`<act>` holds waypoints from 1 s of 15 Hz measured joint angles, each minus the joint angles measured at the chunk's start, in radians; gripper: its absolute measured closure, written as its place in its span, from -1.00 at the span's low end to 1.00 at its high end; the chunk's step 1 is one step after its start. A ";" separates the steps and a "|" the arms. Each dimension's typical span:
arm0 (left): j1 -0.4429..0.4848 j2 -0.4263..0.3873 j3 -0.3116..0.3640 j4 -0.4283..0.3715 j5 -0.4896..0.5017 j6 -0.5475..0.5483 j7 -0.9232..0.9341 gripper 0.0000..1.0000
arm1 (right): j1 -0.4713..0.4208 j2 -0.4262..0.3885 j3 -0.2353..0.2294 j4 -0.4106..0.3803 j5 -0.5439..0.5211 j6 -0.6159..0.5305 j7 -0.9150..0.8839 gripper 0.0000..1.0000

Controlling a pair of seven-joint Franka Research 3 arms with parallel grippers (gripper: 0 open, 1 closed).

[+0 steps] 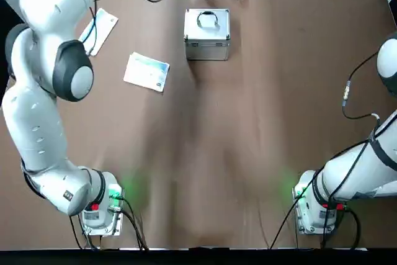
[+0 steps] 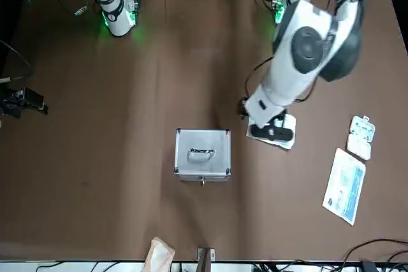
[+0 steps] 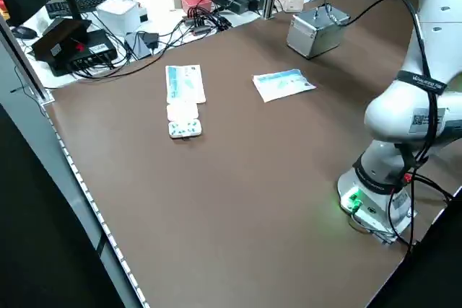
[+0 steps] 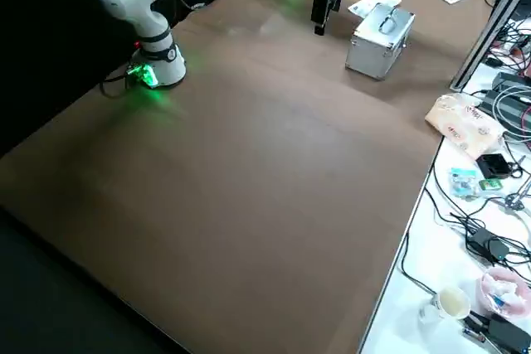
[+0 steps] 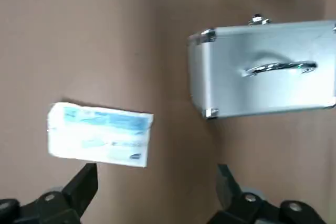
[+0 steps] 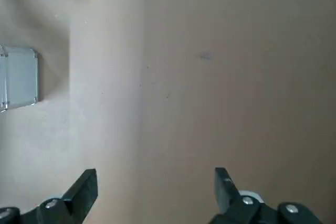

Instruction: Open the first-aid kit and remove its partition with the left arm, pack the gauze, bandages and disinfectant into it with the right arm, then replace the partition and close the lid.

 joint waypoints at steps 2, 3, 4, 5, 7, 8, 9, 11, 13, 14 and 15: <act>0.047 -0.023 0.001 0.000 0.006 -0.051 0.082 -0.99 | 0.000 0.000 0.000 0.000 0.000 -0.001 0.000 -0.97; 0.072 -0.034 0.001 0.000 0.012 -0.068 0.117 -0.99 | 0.000 0.000 0.000 0.000 0.000 -0.001 0.000 -0.97; 0.098 -0.045 0.002 0.000 0.016 -0.079 0.146 -0.99 | 0.000 0.000 0.000 0.000 0.000 -0.002 0.000 -0.97; 0.124 -0.058 0.002 0.000 0.017 -0.089 0.169 -0.99 | 0.000 0.000 0.000 0.000 0.000 -0.002 0.000 -0.97; 0.174 -0.083 0.003 0.000 0.023 -0.115 0.216 -0.99 | 0.001 0.000 0.000 0.000 -0.011 -0.003 0.000 -0.97; 0.220 -0.109 0.003 0.000 0.030 -0.140 0.231 -1.00 | 0.004 0.000 0.001 0.000 -0.077 -0.024 0.000 -0.97; 0.243 -0.121 0.003 0.000 0.031 -0.149 0.237 -1.00 | 0.007 0.000 0.002 0.000 -0.104 -0.036 0.000 -0.97; 0.283 -0.141 0.003 0.000 0.034 -0.177 0.249 -1.00 | 0.009 0.000 0.001 0.000 -0.117 -0.042 0.000 -0.97; 0.309 -0.154 0.003 -0.004 0.053 -0.187 0.251 -1.00 | 0.009 -0.001 0.000 0.000 -0.116 -0.043 0.000 -0.97; 0.316 -0.161 0.003 -0.012 0.058 -0.187 0.251 -1.00 | 0.007 -0.003 -0.002 0.000 -0.112 -0.043 0.000 -0.97; 0.319 -0.170 0.003 -0.029 0.069 -0.186 0.251 -1.00 | 0.002 -0.006 -0.003 0.000 -0.107 -0.043 0.000 -0.97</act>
